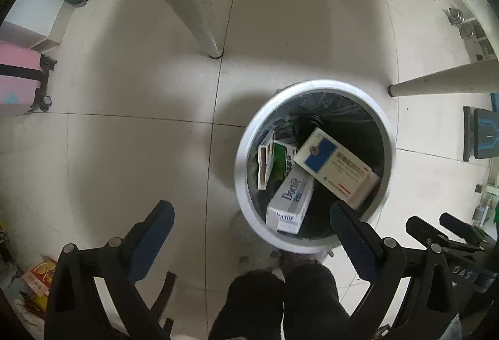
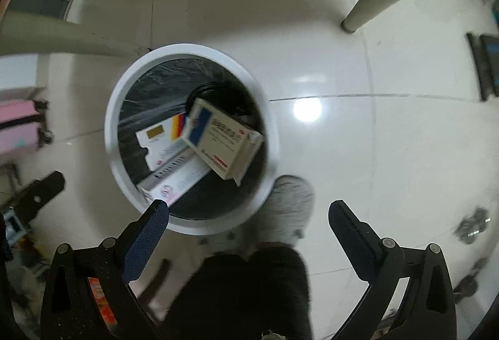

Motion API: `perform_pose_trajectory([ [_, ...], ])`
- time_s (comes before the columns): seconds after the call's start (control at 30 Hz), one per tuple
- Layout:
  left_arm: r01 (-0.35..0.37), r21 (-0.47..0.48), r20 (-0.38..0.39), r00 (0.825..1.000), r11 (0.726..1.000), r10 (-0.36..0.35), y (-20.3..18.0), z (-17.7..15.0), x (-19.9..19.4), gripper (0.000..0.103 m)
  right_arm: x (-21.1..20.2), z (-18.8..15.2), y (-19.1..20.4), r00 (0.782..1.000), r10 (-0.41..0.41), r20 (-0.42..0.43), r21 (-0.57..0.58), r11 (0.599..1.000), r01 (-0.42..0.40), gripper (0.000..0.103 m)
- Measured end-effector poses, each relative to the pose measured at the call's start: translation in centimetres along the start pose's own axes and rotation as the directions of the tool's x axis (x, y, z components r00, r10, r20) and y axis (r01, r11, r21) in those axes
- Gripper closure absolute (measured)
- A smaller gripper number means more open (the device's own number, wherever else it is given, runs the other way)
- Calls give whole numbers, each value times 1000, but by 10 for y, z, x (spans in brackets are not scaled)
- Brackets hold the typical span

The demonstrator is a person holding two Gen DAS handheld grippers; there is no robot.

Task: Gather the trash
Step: 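Open both grippers over the bin to drop the box and leaflet, then move both grippers back over the table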

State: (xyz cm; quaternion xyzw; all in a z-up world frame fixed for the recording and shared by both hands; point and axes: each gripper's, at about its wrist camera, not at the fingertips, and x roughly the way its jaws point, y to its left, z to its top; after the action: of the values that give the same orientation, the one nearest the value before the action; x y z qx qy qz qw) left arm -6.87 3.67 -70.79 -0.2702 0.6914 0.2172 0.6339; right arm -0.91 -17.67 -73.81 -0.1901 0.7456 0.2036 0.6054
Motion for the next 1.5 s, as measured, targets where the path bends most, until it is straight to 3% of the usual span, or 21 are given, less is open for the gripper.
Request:
perform_pose_trajectory([
  [0.13,-16,17,-4,1000,1000,16,-2,-11,-16,1,-15,-11,4,998,-61,10,-6,998,61,0],
  [0.53,-27,33,17,1000,999,26,-15,-36,-67,1,-76,-44,9,995,-87,40,11,996,87,0],
  [0.8,-16,59,40,999,998,14,-23,-53,-128,1,-143,-66,12,993,-80,85,40,996,76,0],
  [1.27,-10,107,129,992,994,-4,-31,-88,-278,1,-325,-126,23,986,-19,164,64,998,9,0],
  [1.4,6,92,202,979,996,-24,-29,-88,-333,1,-380,-136,28,981,14,192,77,997,-29,0],
  [1.5,9,87,284,958,996,-33,-32,-80,-375,1,-425,-133,30,969,38,243,85,995,-60,0],
])
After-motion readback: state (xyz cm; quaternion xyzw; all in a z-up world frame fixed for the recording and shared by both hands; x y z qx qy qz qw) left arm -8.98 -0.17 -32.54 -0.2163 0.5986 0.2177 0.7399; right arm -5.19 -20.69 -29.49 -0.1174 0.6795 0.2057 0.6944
